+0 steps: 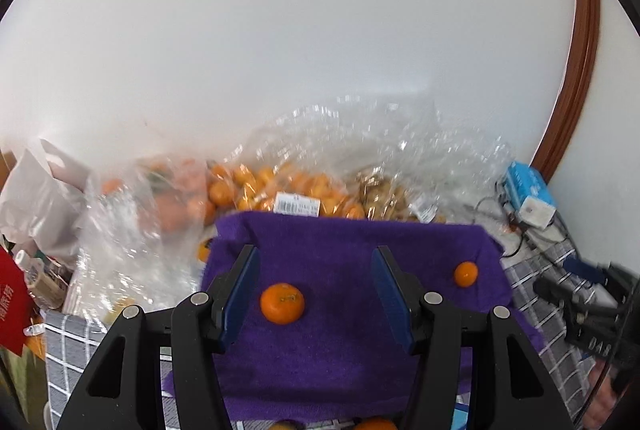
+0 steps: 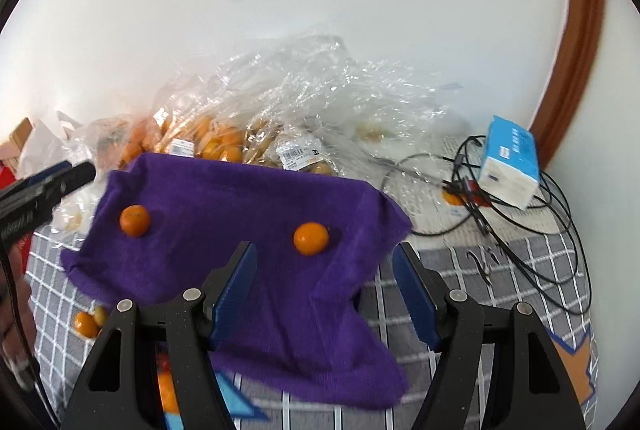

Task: Organize fruits
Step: 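Withdraw both open tools back toward the fruit pile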

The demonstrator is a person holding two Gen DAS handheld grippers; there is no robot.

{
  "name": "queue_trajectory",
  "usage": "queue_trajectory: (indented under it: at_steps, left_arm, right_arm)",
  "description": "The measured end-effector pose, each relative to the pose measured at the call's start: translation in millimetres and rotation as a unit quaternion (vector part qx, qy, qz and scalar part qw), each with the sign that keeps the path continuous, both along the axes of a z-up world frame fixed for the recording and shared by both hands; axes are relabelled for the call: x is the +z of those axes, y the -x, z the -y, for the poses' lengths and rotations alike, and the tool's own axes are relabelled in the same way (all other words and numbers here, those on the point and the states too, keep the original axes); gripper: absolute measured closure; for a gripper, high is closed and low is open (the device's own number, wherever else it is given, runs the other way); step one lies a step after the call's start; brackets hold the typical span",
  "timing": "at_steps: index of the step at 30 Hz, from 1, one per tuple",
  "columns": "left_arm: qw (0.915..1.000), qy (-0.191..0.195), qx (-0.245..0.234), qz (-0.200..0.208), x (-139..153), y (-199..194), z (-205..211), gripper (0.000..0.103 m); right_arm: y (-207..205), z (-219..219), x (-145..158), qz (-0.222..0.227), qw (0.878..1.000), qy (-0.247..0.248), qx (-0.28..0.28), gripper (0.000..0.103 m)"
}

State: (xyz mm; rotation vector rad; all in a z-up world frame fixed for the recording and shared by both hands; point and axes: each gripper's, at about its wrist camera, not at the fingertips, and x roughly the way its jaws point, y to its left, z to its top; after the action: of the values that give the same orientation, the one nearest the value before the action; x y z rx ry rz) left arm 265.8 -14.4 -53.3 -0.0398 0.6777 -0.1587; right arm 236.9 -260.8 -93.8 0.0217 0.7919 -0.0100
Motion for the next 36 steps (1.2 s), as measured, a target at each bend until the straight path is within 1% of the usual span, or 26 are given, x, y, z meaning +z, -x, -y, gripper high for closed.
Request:
queue_trajectory:
  at_steps: [3, 4, 6, 8, 10, 15, 19, 23, 25, 27, 30, 36]
  left_arm:
    - [0.9993, 0.038, -0.003, -0.005, 17.6, 16.4, -8.6, 0.047]
    - [0.9991, 0.043, -0.006, -0.006, 20.6, 23.6, -9.3, 0.047]
    - [0.9994, 0.034, -0.007, -0.001, 24.3, 40.2, -9.6, 0.047]
    - [0.9999, 0.014, -0.005, 0.001, 22.1, 55.2, -11.4, 0.047]
    - [1.0, 0.003, 0.003, -0.007, 15.5, 66.6, -16.8, 0.047]
    - [0.9993, 0.014, 0.018, -0.03, -17.9, 94.7, -40.3, 0.047]
    - [0.9985, 0.0, 0.029, -0.046, -48.0, 113.6, -56.4, 0.047]
    - [0.9974, 0.003, 0.034, -0.064, -74.6, 126.5, -73.9, 0.047]
    - [0.9968, 0.002, 0.034, -0.072, -85.3, 130.4, -80.3, 0.047]
    - [0.9964, 0.0, 0.037, -0.077, -92.8, 132.2, -85.7, 0.047]
    - [0.9965, -0.003, 0.038, -0.074, -100.4, 132.9, -92.8, 0.047]
    - [0.9968, 0.004, 0.036, -0.071, -114.3, 135.2, -102.7, 0.045]
  right_arm:
    - [24.2, -0.5, 6.3, 0.004, 1.0, 0.007, 0.002, 0.033]
    - [30.1, -1.4, 7.4, 0.006, 1.0, 0.011, 0.002, 0.033]
    - [40.5, -2.8, 7.0, 0.006, 1.0, 0.008, 0.002, 0.033]
    - [50.3, -4.9, 4.4, 0.006, 1.0, 0.0, 0.004, 0.033]
    - [60.6, -9.0, -0.8, 0.009, 1.0, -0.003, 0.007, 0.033]
    - [78.7, -24.2, -23.1, 0.001, 1.0, 0.005, 0.02, 0.033]
    - [93.9, -37.5, -39.1, 0.002, 0.999, 0.011, 0.033, 0.033]
    - [103.5, -51.8, -49.4, 0.004, 0.999, 0.012, 0.044, 0.033]
    - [107.5, -60.1, -54.1, 0.005, 0.999, 0.005, 0.052, 0.033]
    - [108.5, -67.6, -56.5, 0.005, 0.998, -0.001, 0.061, 0.033]
    - [108.5, -81.9, -61.9, 0.0, 0.997, 0.006, 0.071, 0.033]
    - [100.3, -96.2, -74.9, -0.014, 0.997, 0.011, 0.082, 0.032]
